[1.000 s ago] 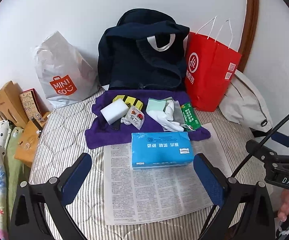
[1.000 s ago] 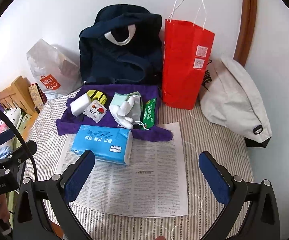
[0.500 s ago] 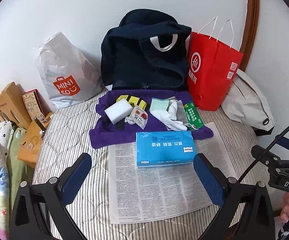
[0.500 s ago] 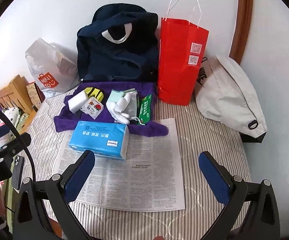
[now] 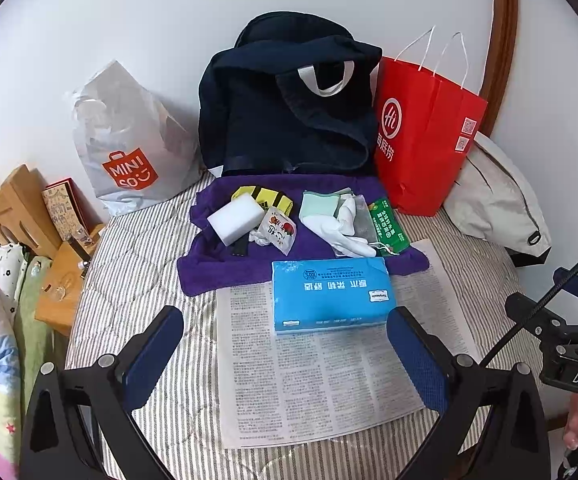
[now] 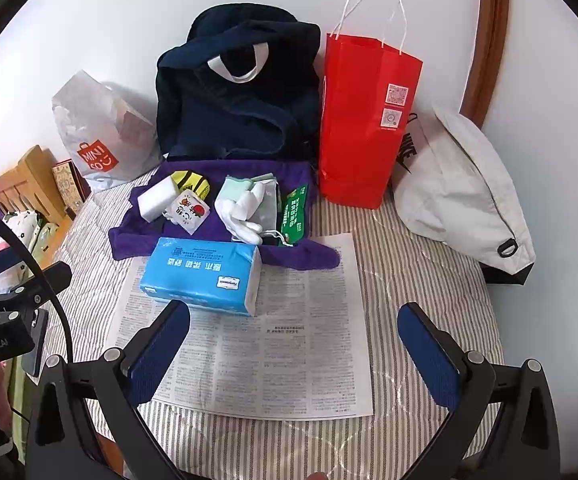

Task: Organize soft objects

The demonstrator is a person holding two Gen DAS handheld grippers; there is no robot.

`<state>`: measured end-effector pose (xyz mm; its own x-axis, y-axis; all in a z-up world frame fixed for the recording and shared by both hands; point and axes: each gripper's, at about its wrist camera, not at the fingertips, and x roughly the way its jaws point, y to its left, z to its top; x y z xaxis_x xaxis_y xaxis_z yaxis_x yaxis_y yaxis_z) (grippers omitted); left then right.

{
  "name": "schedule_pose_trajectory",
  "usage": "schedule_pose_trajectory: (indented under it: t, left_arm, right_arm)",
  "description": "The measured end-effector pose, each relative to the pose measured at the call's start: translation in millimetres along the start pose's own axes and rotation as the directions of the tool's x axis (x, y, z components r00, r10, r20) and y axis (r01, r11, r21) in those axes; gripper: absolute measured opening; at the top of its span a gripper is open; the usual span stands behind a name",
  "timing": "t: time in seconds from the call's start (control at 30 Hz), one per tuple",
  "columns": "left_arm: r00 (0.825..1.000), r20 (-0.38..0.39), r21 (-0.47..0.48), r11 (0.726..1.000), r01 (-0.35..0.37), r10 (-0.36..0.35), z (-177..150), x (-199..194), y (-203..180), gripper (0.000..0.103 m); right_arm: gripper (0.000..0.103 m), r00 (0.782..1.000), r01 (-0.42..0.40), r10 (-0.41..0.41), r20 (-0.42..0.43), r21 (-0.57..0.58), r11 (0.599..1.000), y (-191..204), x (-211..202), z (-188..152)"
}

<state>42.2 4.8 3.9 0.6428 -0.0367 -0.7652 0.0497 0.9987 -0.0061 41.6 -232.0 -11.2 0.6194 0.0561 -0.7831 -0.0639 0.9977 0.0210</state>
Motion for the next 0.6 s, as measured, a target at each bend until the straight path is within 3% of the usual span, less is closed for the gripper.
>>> schedule_pose_trajectory:
  t: [0.6]
  left_arm:
    - [1.0,-0.008,0.004,1.0,-0.004,0.004,-1.0,3.4,2.7,0.103]
  right_arm:
    - [0.102,1.0,0.0,0.0,0.0,0.001,1.0,0.3,-0.1,-0.2]
